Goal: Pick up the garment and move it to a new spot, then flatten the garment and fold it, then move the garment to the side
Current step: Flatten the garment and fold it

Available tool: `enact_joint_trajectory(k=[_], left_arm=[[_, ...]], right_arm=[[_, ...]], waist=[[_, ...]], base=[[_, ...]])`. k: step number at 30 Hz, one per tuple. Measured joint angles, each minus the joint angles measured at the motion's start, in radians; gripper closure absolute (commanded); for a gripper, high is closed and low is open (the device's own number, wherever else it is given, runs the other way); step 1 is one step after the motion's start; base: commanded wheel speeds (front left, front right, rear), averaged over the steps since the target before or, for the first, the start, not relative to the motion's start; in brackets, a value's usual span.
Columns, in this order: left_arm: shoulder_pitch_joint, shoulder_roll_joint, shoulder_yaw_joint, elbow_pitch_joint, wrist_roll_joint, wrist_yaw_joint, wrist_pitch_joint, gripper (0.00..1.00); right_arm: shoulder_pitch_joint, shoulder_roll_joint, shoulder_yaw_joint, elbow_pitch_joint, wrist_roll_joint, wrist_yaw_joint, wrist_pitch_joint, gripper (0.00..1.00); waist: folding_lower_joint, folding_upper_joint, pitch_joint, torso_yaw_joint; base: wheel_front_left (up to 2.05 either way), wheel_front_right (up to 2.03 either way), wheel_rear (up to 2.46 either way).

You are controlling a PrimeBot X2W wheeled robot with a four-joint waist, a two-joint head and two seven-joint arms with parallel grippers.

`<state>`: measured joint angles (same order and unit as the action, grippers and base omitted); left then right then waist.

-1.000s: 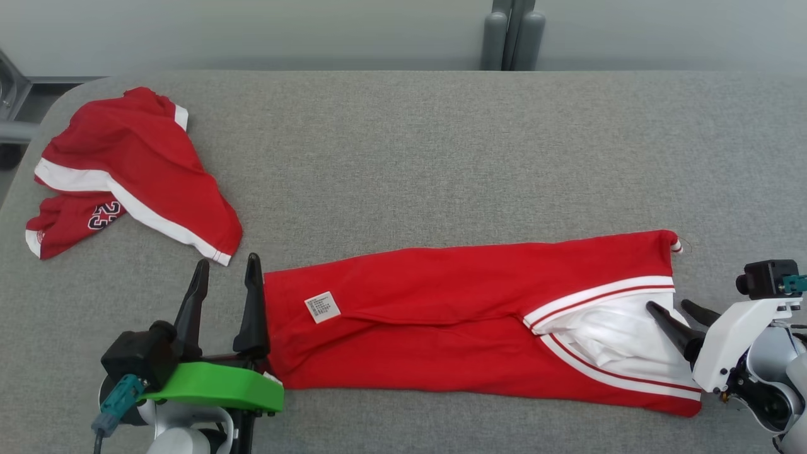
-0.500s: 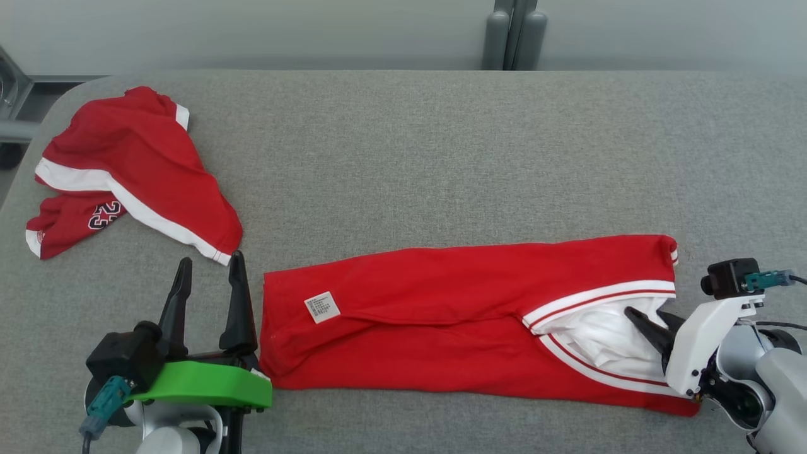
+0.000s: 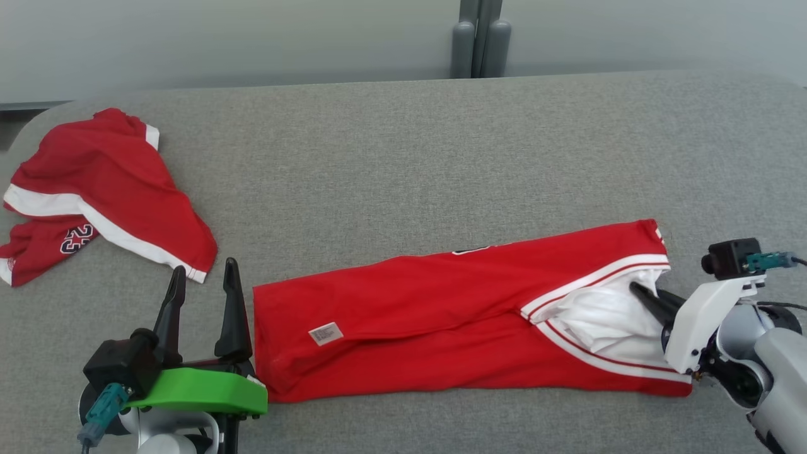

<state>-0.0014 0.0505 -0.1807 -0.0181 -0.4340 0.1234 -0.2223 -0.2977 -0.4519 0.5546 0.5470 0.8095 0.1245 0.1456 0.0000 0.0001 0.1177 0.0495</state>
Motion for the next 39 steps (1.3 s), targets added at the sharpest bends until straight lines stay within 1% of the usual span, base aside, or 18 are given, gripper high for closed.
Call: enact_joint_trajectory(k=[2, 15, 18, 22, 25, 30, 39], left_arm=[[0.002, 0.0, 0.002, -0.001, 0.002, 0.0, 0.0, 0.0], [0.002, -0.001, 0.001, -0.04, 0.019, 0.0, 0.001, 0.0], [0.002, -0.001, 0.0, -0.045, 0.02, 0.0, 0.002, 0.0], [0.001, 0.0, -0.009, -0.044, 0.02, 0.0, 0.002, 0.0], [0.0, -0.001, -0.015, -0.036, 0.019, 0.0, 0.002, 0.0], [0.0, -0.001, -0.016, -0.026, 0.019, 0.0, 0.002, 0.0], [0.0, -0.002, -0.045, -0.01, 0.007, 0.0, 0.002, 0.0]], right_arm=[[-0.016, -0.015, -0.007, 0.005, 0.001, 0.0, -0.004, 1.0], [-0.111, -0.179, -0.073, 0.049, 0.0, 0.0, 0.006, 1.0], [-0.129, -0.201, -0.086, 0.056, -0.001, 0.0, 0.014, 1.0], [-0.149, -0.201, -0.088, 0.059, 0.001, 0.0, 0.027, 1.0], [-0.157, -0.178, -0.063, 0.04, 0.001, 0.0, 0.041, 1.0], [-0.173, -0.125, 0.014, -0.065, 0.015, 0.0, 0.061, 1.0], [-0.175, -0.094, 0.111, -0.227, 0.085, 0.0, 0.13, 1.0]], waist=[[0.0, 0.0, -0.001, -0.011], [0.0, 0.0, 0.019, -0.083], [0.0, 0.0, 0.026, -0.095], [0.0, 0.0, 0.032, -0.108], [0.0, 0.0, 0.028, -0.113], [0.0, 0.0, 0.013, -0.12], [0.0, 0.0, -0.017, -0.117]], base=[[0.0, 0.0, 0.0], [0.0, 0.0, 0.0], [0.0, 0.0, 0.0], [0.0, 0.0, 0.0], [0.0, 0.0, 0.0], [0.0, 0.0, 0.0], [0.0, 0.0, 0.0]])
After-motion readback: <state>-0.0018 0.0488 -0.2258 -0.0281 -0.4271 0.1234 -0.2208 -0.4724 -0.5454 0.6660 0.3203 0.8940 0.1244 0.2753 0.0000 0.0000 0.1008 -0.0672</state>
